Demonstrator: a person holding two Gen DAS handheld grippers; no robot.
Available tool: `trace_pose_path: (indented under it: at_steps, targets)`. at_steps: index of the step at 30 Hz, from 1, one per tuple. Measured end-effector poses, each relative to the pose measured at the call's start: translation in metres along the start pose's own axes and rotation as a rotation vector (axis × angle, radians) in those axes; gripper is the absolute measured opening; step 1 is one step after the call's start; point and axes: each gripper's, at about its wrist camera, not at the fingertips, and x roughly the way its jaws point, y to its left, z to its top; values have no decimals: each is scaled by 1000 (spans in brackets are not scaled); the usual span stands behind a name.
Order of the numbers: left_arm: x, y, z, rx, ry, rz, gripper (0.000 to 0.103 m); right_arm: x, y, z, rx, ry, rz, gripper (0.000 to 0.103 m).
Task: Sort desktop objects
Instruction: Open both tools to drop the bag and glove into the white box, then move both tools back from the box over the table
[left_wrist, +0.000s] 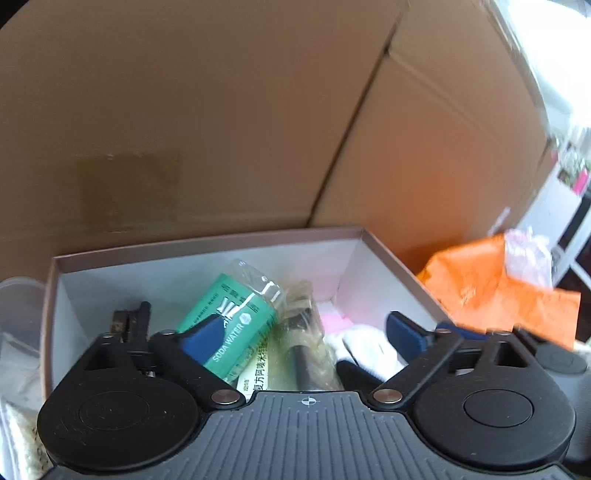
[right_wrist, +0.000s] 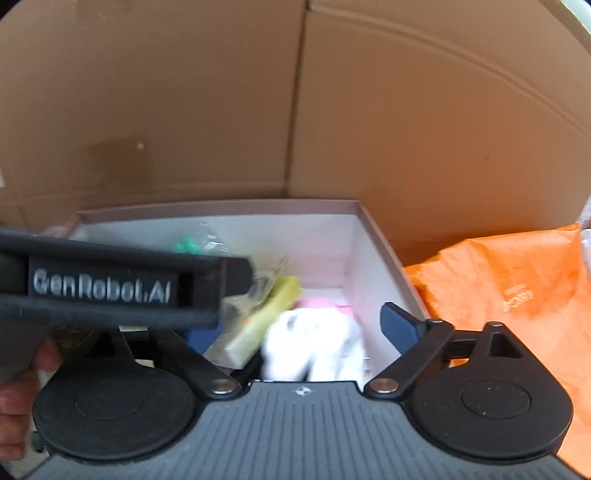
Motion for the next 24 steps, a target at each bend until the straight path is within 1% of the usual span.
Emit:
trace_pose_path:
  at_steps: [2,5,11,15,19,24]
  targets:
    - [-7,0,-1,4,-12,-8,103,-5,5,-2,-2,-11,22,99]
    - [-15,-2,-5,32,-4,-6,103,-14,11,-5,-10,-22,17,102]
    - [-32,-12,-17,103,-17,3,103,-31,19,-9,2,-43,17,103]
    - [-44,-15,-24,99,-12,-6,103,-46,25,-12,-4,-56,9,103]
    - [-69,-14,-28,83,-15,-15,103,-69,32,-17,0,-81,14,103]
    - [-122,-9,-44,64,-48,-26,103,-113,54,-25,-19,-136,42,103]
